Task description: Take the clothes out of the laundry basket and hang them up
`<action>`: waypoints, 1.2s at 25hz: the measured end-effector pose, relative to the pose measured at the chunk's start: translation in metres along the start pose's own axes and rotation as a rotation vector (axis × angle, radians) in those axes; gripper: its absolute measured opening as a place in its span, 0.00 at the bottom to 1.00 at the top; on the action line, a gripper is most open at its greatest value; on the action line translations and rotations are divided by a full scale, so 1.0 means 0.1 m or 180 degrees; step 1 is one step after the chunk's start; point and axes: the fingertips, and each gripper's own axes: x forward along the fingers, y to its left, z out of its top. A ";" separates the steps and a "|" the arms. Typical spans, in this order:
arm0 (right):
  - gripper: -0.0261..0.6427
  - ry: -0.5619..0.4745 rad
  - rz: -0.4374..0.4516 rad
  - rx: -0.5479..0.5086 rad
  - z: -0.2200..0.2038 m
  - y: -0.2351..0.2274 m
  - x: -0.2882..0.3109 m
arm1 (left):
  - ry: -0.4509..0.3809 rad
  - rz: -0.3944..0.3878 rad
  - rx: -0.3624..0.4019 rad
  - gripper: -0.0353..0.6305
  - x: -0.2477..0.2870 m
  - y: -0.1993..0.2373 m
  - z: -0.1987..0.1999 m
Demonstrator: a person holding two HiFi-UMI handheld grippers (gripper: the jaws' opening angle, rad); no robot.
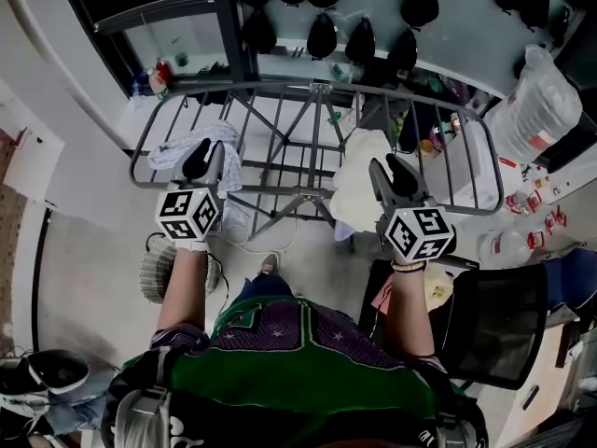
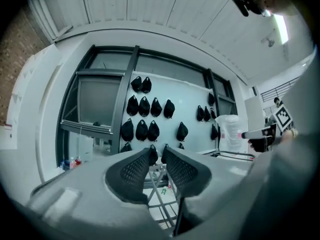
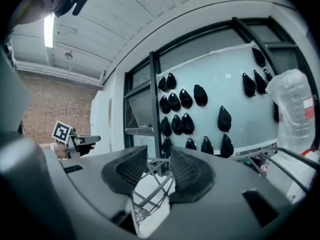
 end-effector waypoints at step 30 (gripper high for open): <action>0.11 -0.0603 -0.0362 -0.0136 0.70 0.15 -0.71 | -0.0576 -0.0503 0.0106 0.08 -0.32 -0.80 0.86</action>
